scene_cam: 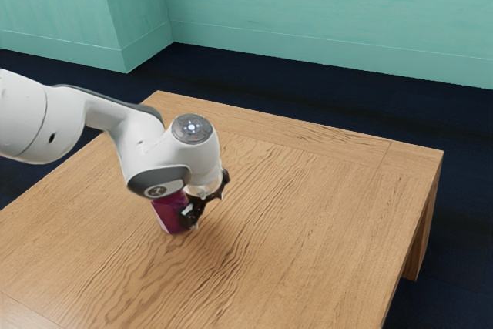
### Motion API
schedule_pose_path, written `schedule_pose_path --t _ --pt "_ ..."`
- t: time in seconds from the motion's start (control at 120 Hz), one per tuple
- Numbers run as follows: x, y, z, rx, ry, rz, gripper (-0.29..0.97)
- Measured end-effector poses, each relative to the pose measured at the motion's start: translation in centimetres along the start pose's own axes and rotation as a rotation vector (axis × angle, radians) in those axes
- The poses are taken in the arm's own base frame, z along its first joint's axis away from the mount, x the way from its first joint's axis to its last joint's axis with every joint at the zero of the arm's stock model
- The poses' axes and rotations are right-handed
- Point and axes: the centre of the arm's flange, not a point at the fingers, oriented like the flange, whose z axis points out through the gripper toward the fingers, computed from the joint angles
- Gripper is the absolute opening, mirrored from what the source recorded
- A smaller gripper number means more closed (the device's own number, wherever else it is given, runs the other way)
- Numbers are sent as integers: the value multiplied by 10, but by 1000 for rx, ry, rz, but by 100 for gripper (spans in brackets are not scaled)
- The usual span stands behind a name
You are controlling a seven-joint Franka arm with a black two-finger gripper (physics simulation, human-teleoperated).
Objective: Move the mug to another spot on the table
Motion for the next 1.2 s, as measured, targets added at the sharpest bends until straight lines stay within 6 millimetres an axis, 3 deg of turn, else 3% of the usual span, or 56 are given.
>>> schedule_pose_path --t 0.133,0.283,0.467,0.567,0.658,0.725,0.825,0.942,1.0,1.075,1.2 --pt "-11 12 -25 -67 -38 -12 68" --pt "-14 24 -76 -132 -101 -59 68" --pt "0 42 -143 -106 -229 -126 68" --pt "11 66 -198 -87 -286 -62 68" --pt "29 79 -263 -72 -312 58 68" --pt "51 81 -290 -43 -317 163 68" --pt "105 83 -308 -14 -317 310 68" --pt "169 75 -307 28 -348 469 68" --pt "189 66 -309 38 -362 550 68" --pt "189 61 -312 41 -385 685 68" --pt "156 59 -318 35 -415 941 68"
